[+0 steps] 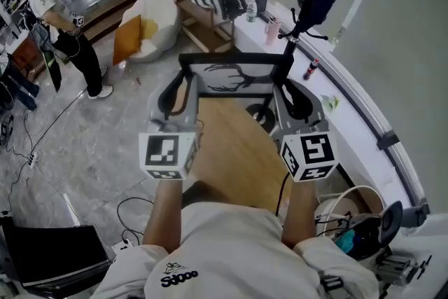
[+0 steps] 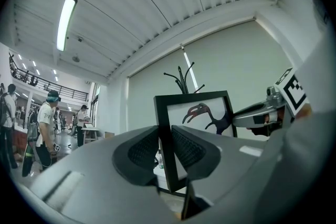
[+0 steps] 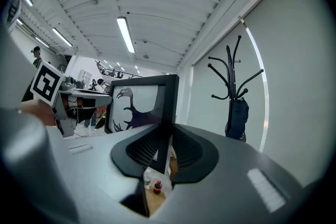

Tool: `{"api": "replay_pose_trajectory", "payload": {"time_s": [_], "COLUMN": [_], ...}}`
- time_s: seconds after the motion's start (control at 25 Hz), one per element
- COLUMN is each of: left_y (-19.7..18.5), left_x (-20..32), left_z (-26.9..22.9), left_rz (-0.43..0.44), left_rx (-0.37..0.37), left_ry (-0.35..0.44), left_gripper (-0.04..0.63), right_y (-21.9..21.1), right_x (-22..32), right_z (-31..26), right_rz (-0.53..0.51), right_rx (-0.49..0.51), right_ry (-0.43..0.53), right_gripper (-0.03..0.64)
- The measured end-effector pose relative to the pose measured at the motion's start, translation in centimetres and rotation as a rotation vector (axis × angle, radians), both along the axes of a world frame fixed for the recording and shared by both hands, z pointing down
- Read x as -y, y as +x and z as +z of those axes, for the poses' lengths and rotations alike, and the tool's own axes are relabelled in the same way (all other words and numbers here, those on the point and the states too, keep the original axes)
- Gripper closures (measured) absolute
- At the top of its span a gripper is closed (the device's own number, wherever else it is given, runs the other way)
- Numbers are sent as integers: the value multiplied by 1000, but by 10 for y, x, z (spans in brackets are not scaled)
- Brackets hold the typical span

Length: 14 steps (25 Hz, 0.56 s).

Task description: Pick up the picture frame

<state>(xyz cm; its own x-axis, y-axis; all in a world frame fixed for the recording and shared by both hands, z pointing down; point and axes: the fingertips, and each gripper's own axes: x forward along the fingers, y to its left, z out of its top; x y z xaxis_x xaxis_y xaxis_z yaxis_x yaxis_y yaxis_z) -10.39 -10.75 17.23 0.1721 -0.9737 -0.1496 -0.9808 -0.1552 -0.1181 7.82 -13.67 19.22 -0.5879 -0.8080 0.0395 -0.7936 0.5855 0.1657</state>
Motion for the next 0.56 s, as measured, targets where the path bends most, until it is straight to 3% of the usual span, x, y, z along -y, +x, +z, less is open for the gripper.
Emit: {"api": "replay_pose_trajectory", "payload": {"time_s": [0.56], "left_y": [-9], "left_x": [4], "left_z": [10], "left_rz": [-30], "left_rx": [-13], "left_ry": [-25], "left_gripper": [509], "right_y": [-8], "right_x": [8], "right_z": [6], "right_rz": [-28], "right_rx": [-5], "right_ry": [-17], "right_gripper": [540]}}
